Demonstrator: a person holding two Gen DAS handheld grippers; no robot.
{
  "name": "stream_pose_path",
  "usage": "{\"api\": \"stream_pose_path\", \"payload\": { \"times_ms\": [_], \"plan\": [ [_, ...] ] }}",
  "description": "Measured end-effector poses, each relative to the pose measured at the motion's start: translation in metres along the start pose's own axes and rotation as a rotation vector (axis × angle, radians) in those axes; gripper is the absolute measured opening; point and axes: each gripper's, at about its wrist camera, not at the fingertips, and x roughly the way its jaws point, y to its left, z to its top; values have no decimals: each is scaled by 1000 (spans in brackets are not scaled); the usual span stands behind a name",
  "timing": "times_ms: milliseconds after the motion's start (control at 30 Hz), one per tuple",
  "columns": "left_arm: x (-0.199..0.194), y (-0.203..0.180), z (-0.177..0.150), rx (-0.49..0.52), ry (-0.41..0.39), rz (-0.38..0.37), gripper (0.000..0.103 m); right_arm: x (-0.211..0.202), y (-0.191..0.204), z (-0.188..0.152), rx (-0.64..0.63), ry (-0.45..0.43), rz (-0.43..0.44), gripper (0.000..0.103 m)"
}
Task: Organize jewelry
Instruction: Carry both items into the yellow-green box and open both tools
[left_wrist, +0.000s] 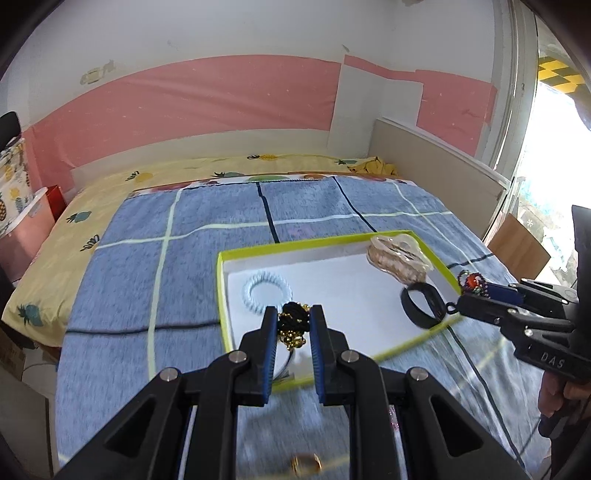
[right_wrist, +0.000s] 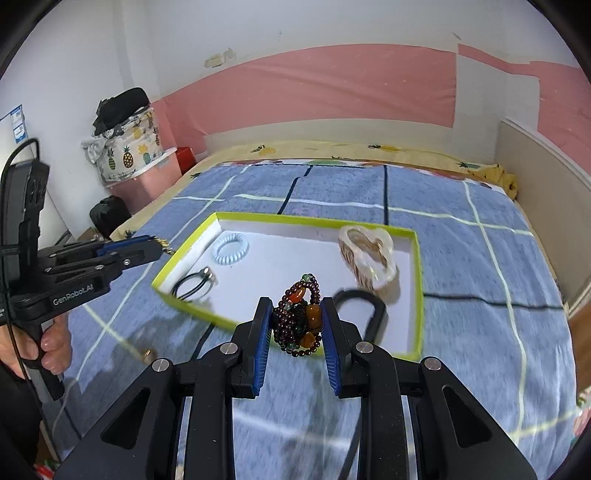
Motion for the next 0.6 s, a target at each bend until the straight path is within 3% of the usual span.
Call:
{"api": "stream_pose_path", "payload": {
  "times_ms": [333, 600],
  "plan": [
    [69, 15, 16, -7, 78, 31, 18, 68, -15, 15, 26, 89, -14, 27],
    [97, 22, 16, -19, 126, 37, 18, 93, -23, 17, 29, 127, -40, 27]
  ]
}}
